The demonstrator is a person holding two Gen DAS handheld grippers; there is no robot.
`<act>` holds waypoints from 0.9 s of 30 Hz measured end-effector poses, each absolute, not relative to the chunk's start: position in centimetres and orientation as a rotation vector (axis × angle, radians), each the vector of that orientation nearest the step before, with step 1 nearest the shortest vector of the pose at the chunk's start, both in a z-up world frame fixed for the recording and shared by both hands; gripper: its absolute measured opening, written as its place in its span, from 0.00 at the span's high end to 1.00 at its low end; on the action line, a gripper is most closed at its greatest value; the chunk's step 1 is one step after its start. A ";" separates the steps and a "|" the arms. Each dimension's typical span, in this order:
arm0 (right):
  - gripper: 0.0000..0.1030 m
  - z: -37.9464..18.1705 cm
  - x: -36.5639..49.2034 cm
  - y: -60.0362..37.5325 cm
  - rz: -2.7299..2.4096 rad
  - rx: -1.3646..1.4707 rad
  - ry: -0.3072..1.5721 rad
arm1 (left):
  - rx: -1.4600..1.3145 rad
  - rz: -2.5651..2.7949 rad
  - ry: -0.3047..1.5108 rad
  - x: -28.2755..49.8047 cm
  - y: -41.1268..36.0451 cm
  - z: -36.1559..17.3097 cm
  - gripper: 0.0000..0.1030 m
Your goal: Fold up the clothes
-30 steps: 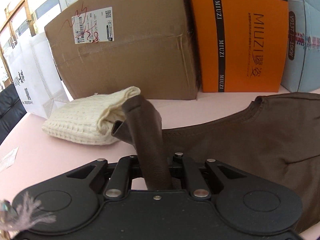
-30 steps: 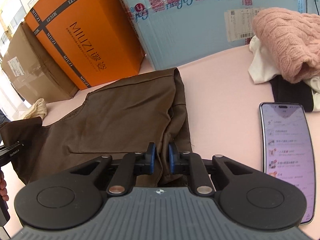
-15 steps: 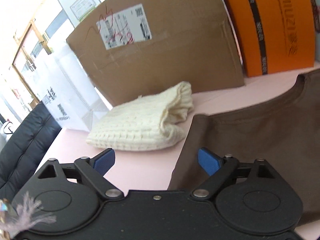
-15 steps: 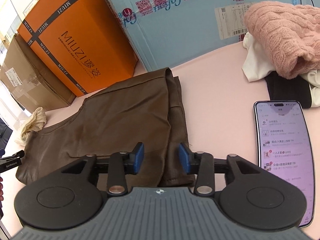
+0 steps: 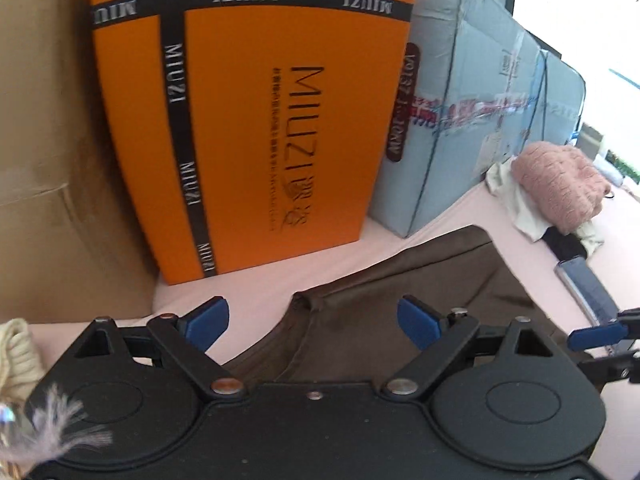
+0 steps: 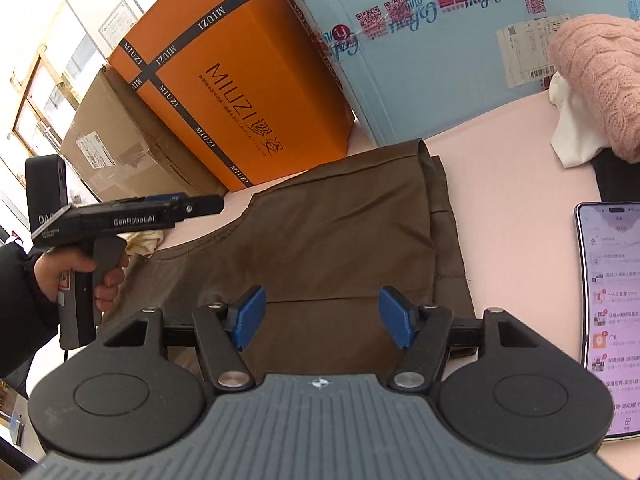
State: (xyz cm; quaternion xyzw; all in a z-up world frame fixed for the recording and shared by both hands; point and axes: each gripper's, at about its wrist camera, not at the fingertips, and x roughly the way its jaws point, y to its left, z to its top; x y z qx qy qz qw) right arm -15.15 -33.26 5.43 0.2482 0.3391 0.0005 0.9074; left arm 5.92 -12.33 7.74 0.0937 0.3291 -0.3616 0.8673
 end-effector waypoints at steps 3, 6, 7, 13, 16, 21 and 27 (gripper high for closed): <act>0.37 4.9 -14.9 -32.6 -0.020 0.464 0.717 | 0.182 -0.757 0.726 6.6 -14.2 6.2 0.10; 0.32 4.5 -14.9 -32.5 -0.069 0.452 0.721 | 0.106 -0.765 0.770 7.5 -15.2 5.1 0.10; 0.31 4.6 -15.1 -32.8 -0.082 0.453 0.713 | 0.092 -0.768 0.779 7.7 -15.5 4.9 0.11; 0.28 5.1 -17.1 -35.6 -0.175 0.447 0.691 | 0.096 -0.779 0.780 8.0 -16.8 4.4 0.16; 0.28 5.4 -18.4 -37.1 -0.207 0.420 0.681 | 0.103 -0.759 0.775 7.9 -17.0 4.3 0.16; 0.23 5.3 -17.1 -37.2 -0.239 0.330 0.646 | 0.096 -0.718 0.766 7.6 -17.6 3.8 0.16; 0.20 4.5 -11.8 -37.3 -0.292 0.297 0.605 | 0.066 -0.693 0.769 8.3 -17.5 3.7 0.52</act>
